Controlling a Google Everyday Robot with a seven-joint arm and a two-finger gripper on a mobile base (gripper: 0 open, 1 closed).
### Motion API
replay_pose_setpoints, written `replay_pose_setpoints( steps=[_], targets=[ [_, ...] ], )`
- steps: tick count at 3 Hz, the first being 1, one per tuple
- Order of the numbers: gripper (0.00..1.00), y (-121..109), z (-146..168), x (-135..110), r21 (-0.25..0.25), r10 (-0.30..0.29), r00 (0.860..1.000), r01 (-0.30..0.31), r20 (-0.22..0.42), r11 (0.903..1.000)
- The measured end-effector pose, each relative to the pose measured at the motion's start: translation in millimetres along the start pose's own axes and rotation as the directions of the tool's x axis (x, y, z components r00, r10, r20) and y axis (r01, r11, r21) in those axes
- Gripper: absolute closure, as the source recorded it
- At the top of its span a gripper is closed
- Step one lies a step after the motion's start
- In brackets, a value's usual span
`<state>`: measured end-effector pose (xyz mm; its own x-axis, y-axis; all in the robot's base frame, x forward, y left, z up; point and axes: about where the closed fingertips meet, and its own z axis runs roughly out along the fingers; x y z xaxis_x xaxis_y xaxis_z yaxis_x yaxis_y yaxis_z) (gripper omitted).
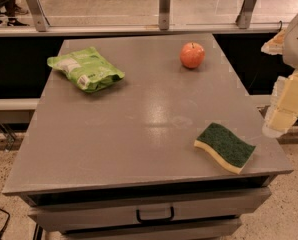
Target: Move apple near sponge
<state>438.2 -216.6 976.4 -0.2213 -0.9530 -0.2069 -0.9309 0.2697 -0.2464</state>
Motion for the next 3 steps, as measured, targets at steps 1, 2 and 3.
replay_pose_setpoints(
  steps=[1, 2, 3],
  targets=[
    [0.0, -4.8, 0.7, -0.6, 0.005, 0.01, 1.0, -0.01, 0.003, 0.9999],
    [0.0, -48.7, 9.6, -5.0, 0.043, 0.096, 0.995, -0.097, 0.029, 0.9944],
    [0.0, -102.5, 26.2, -7.4, 0.093, 0.167, 0.983, -0.174, 0.08, 0.9803]
  ],
)
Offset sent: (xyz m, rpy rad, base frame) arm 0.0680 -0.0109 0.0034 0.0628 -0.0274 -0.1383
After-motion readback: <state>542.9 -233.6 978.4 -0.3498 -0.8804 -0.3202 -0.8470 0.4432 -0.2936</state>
